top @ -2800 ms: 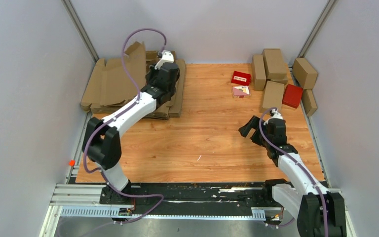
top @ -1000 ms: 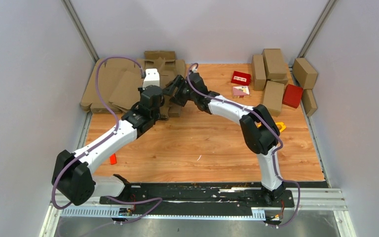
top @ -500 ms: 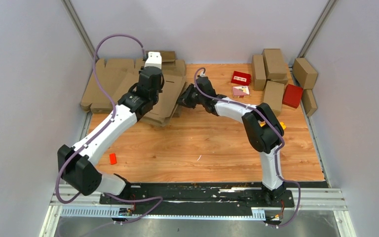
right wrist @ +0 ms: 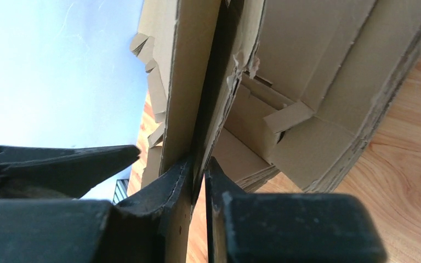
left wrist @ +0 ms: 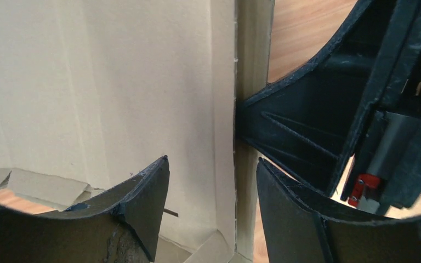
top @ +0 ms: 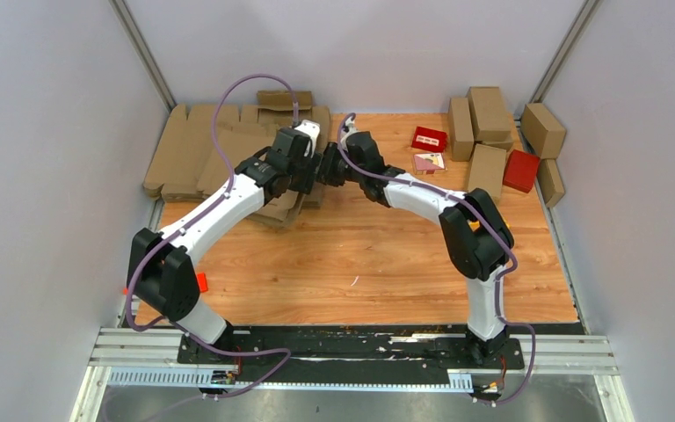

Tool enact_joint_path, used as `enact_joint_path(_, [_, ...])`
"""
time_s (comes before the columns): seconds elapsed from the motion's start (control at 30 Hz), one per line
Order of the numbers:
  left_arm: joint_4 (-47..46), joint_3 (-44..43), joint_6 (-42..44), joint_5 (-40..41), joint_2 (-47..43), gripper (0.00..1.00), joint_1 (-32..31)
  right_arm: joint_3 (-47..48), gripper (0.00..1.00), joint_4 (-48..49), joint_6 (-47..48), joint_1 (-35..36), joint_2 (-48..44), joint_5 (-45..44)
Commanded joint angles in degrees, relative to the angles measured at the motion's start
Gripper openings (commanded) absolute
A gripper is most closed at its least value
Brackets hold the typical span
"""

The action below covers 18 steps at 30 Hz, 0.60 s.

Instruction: Fold the paper box

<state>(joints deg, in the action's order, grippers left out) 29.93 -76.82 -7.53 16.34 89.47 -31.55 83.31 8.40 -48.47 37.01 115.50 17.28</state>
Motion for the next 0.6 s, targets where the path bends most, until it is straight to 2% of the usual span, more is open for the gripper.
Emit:
enact_joint_path(0.0, [2.42, -3.23, 0.62, -1.28, 0.28, 0.67, -0.09, 2.35, 0.14, 1.72, 4.45, 1.22, -3.54, 0.93])
enact_joint_path(0.23, [3.43, -3.13, 0.94, 5.74, 2.18, 0.51, -0.09, 2.52, 0.15, 1.7, 3.86, 1.55, -3.27, 0.34])
enact_joint_path(0.43, [2.66, -2.04, 0.65, 8.1, 1.61, 0.47, -0.09, 2.44, 0.15, 1.09, 4.14, 1.53, -3.45, -0.3])
enact_joint_path(0.57, [1.33, -1.18, 0.48, 9.48, 1.13, 0.29, -0.09, 2.05, 0.15, 1.26, 4.11, 1.48, -3.61, -0.36])
